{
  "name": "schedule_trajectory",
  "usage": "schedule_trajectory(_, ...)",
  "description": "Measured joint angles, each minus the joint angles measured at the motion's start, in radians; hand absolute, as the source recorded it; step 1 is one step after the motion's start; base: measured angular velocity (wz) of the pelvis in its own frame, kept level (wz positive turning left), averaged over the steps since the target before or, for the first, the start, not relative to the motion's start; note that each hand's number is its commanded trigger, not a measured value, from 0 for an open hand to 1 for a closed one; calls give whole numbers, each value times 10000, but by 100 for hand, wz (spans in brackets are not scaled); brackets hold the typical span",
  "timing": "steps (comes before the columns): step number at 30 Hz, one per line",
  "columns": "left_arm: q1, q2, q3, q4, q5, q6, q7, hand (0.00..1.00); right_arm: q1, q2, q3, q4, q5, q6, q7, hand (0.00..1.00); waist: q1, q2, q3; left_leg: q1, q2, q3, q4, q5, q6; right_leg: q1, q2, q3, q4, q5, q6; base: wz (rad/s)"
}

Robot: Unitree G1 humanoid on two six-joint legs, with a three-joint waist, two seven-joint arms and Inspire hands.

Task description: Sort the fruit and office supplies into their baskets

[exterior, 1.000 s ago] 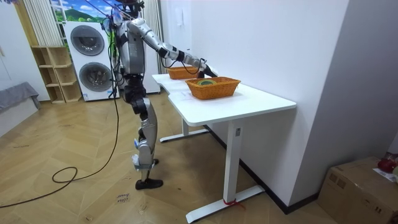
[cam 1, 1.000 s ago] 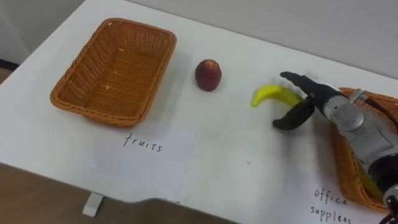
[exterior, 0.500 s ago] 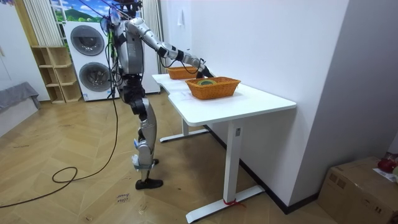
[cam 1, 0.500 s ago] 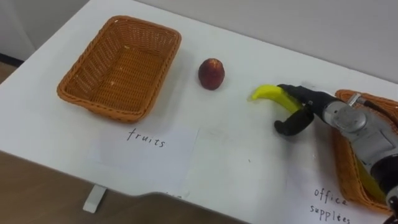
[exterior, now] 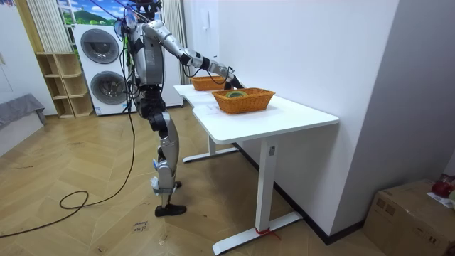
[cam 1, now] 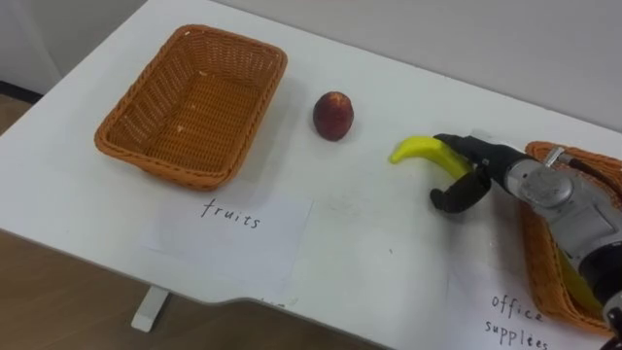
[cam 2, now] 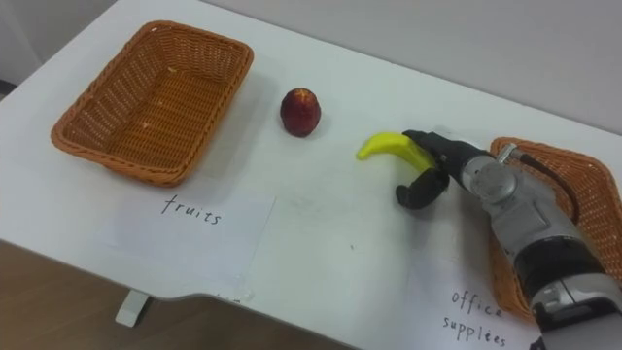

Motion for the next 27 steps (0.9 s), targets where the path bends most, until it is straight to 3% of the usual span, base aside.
schedule_trajectory(1,0,0,0,0,0,0,0,0,0,0,0,0,0,0,-1,0,2,0,0,0,0,0,0,0,0,1,0,0,0,0,0,0)
schedule_trajectory(2,0,0,0,1,0,0,0,0,0,0,0,0,0,1,-1,8,5,0,0,1,0,0,0,0,0,2,0,0,0,0,0,0)
schedule_trajectory(3,0,0,0,1,0,0,0,0,0,0,0,0,0,1,-2,68,8,-1,0,2,0,0,0,1,0,3,0,0,0,0,0,0)
schedule_trajectory(4,1,0,0,1,-1,0,0,0,0,1,0,-1,1,1,-2,97,12,-7,-4,2,0,0,0,0,0,4,0,2,1,0,0,0)
schedule_trajectory(12,7,6,2,0,5,1,45,0,2,-50,-12,-37,-15,236,-552,100,213,-107,-64,54,1,-1,-34,15,-2,39,1,0,-6,0,-1,0)
schedule_trajectory(27,22,30,1,-4,20,-6,140,0,57,-41,-19,-98,298,307,-559,100,208,-182,2,51,-3,-21,-47,13,-3,62,3,-20,-32,0,0,0)
